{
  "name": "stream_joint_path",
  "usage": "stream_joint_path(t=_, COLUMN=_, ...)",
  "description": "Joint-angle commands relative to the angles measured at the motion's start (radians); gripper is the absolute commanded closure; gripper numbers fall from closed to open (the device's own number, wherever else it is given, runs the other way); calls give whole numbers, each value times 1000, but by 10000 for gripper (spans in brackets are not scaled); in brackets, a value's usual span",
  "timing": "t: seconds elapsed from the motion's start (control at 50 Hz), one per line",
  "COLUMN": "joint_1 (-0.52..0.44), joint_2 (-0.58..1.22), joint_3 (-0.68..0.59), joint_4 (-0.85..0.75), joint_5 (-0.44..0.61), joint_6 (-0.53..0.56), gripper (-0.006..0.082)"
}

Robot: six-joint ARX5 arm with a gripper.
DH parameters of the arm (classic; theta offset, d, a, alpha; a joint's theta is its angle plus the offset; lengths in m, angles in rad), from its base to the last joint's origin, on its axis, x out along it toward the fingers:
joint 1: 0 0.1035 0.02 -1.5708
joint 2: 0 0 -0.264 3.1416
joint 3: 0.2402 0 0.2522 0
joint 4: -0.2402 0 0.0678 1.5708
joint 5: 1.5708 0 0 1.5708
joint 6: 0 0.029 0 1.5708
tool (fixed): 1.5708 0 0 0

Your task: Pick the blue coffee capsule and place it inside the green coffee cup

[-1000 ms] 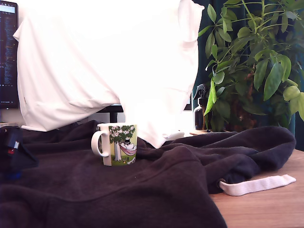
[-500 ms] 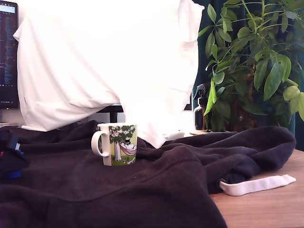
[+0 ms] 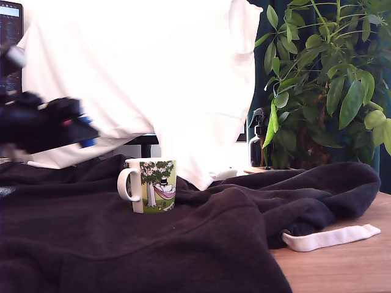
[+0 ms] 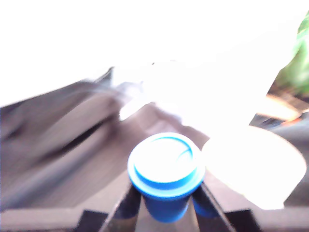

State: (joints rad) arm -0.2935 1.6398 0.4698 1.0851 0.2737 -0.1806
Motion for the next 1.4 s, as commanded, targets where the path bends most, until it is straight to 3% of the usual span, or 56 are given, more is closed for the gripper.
stream_joint_path(t=0.0, joint_1=-37, joint_2=3, joint_3=42, joint_4=-52, joint_5=6, joint_6=-2, gripper=699)
stream_joint_path(t=0.22, joint_1=-126, joint_2=4, joint_3=151, joint_4=-196, joint_5=-5, joint_6=70, gripper=699)
stream_joint_path(t=0.44, joint_1=-148, joint_2=4, joint_3=167, joint_4=-233, joint_5=-28, joint_6=104, gripper=683)
stream_joint_path(t=0.5, joint_1=-148, joint_2=4, joint_3=167, joint_4=-235, joint_5=-27, joint_6=108, gripper=551)
stream_joint_path(t=0.6, joint_1=-147, joint_2=4, joint_3=169, joint_4=-256, joint_5=-28, joint_6=111, gripper=122)
stream_joint_path(t=0.64, joint_1=-147, joint_2=4, joint_3=170, joint_4=-266, joint_5=-27, joint_6=111, gripper=25)
stream_joint_path(t=0.68, joint_1=-147, joint_2=4, joint_3=172, joint_4=-275, joint_5=-27, joint_6=111, gripper=-13)
stream_joint_path(t=1.0, joint_1=-156, joint_2=4, joint_3=174, joint_4=-277, joint_5=-26, joint_6=119, gripper=-7)
stream_joint_path(t=1.22, joint_1=-108, joint_2=-34, joint_3=174, joint_4=-311, joint_5=-51, joint_6=137, gripper=13)
stream_joint_path(t=1.32, joint_1=-67, joint_2=-82, joint_3=174, joint_4=-365, joint_5=-62, joint_6=137, gripper=170)
stream_joint_path(t=1.38, joint_1=-37, joint_2=-119, joint_3=174, joint_4=-413, joint_5=-62, joint_6=137, gripper=365)
